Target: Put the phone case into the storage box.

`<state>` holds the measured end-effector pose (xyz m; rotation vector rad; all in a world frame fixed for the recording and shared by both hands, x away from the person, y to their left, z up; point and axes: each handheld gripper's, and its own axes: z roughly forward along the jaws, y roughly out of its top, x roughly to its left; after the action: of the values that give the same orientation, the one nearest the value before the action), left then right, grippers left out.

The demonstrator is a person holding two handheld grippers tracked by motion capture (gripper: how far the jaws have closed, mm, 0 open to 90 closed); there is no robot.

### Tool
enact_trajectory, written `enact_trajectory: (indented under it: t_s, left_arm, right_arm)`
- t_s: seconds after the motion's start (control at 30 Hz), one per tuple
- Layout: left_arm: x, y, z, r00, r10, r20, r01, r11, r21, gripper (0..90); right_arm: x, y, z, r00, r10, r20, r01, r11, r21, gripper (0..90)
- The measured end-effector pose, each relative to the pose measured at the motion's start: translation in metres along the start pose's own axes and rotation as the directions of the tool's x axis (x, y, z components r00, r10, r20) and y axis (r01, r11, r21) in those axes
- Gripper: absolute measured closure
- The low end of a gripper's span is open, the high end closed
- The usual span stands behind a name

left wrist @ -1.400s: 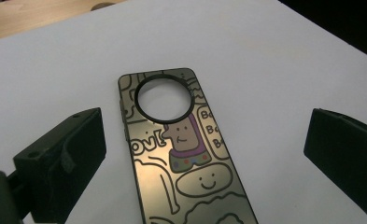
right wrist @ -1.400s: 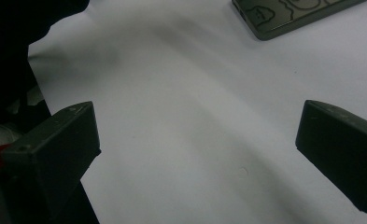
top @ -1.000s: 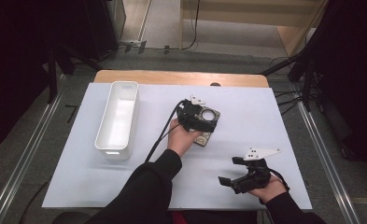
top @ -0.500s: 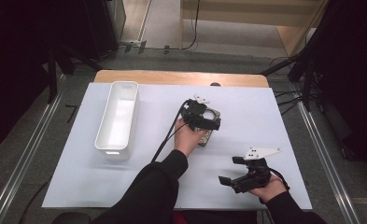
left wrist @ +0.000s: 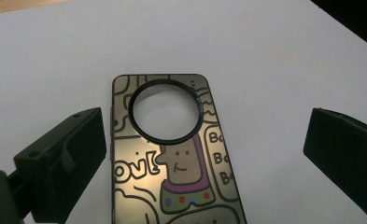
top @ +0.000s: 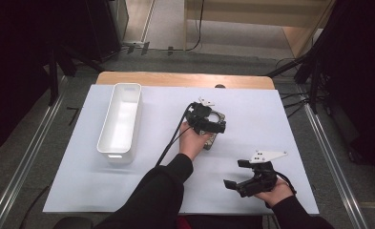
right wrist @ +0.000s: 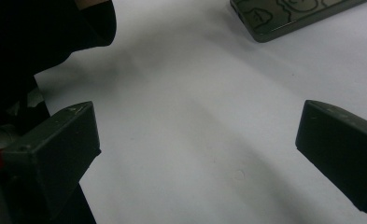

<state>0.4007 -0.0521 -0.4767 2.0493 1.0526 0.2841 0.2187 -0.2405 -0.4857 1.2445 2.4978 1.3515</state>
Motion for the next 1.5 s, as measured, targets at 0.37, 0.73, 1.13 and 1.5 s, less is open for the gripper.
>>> enact_trajectory:
  t_s: [0.37,0.73,1.13,1.5]
  left_arm:
    - [0.002,-0.009,0.010,1.0000,-0.001,-0.004,0.001,0.9999,0.016,0.0]
    - [0.004,-0.016,0.019,1.0000,-0.001,-0.006,0.001,0.9994,0.033,0.0]
    - [0.005,-0.024,0.021,0.9996,0.011,-0.025,-0.010,0.9992,0.040,0.0]
    - [0.003,-0.031,0.027,0.9982,0.032,-0.050,-0.029,0.9978,0.060,0.0]
  right_arm:
    - [0.000,0.000,0.001,1.0000,-0.002,-0.002,0.002,1.0000,0.002,0.0]
    - [0.000,0.001,0.002,1.0000,-0.001,-0.003,0.001,1.0000,0.002,0.0]
    - [0.000,0.000,0.002,1.0000,0.003,-0.002,-0.003,1.0000,0.006,0.0]
    - [-0.001,0.000,0.002,1.0000,0.001,0.000,-0.001,1.0000,0.006,0.0]
